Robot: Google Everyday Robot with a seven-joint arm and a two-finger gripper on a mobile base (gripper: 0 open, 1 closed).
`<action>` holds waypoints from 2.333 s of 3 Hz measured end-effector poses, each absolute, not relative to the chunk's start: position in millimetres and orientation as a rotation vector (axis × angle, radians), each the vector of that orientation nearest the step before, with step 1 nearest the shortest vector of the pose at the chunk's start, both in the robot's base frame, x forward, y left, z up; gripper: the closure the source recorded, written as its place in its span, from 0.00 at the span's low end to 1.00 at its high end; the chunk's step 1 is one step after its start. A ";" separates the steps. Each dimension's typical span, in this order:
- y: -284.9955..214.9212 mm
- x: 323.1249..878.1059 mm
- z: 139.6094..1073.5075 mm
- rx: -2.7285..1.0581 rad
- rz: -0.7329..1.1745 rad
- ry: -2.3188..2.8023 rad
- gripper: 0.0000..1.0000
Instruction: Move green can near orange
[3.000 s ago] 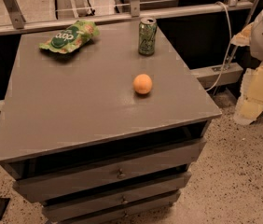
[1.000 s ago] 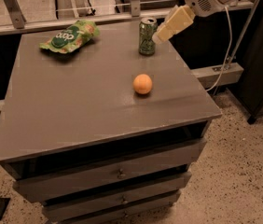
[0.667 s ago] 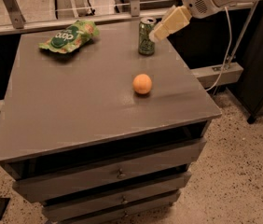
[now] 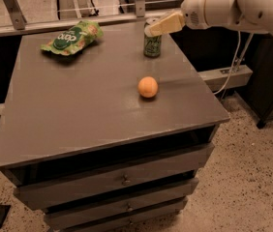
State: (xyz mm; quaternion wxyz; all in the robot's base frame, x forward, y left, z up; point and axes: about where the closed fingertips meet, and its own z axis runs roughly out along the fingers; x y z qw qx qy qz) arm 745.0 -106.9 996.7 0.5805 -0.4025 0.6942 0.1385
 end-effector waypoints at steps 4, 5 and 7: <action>-90.0 828.6 932.7 -0.661 0.446 1.648 0.23; -88.1 825.4 930.0 -0.655 0.465 1.661 0.46; -90.5 805.3 947.9 -0.696 0.451 1.669 0.93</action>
Offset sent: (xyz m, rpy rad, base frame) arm 0.0881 0.0031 -0.0418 0.2069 -0.0133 -0.1421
